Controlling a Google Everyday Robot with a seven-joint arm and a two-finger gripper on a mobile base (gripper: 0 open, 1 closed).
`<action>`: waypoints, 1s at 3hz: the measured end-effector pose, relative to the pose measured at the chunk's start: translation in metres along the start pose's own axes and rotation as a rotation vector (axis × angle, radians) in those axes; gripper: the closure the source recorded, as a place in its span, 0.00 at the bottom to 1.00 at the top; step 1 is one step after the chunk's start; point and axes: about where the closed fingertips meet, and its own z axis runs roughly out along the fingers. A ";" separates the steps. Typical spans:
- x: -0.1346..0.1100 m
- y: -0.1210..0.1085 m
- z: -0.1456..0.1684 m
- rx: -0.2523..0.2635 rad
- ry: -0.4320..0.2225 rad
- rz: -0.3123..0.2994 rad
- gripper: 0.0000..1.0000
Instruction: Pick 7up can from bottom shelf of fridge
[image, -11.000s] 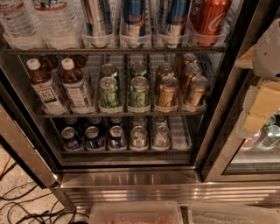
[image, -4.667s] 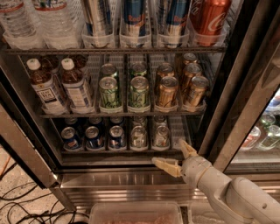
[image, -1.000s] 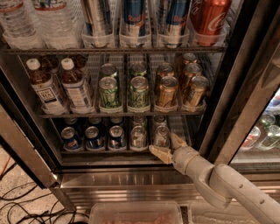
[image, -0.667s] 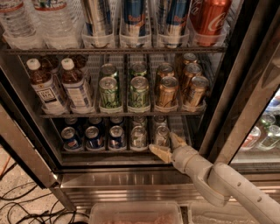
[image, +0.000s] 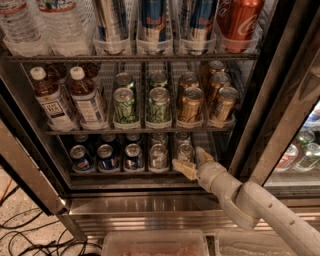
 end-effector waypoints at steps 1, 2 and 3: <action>0.001 -0.004 0.010 -0.007 0.010 -0.009 0.24; 0.004 -0.007 0.018 -0.018 0.029 -0.011 0.24; 0.009 -0.007 0.021 -0.033 0.045 -0.012 0.43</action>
Offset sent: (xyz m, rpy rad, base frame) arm 0.0254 0.0009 -0.0141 -0.0343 0.0408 0.0306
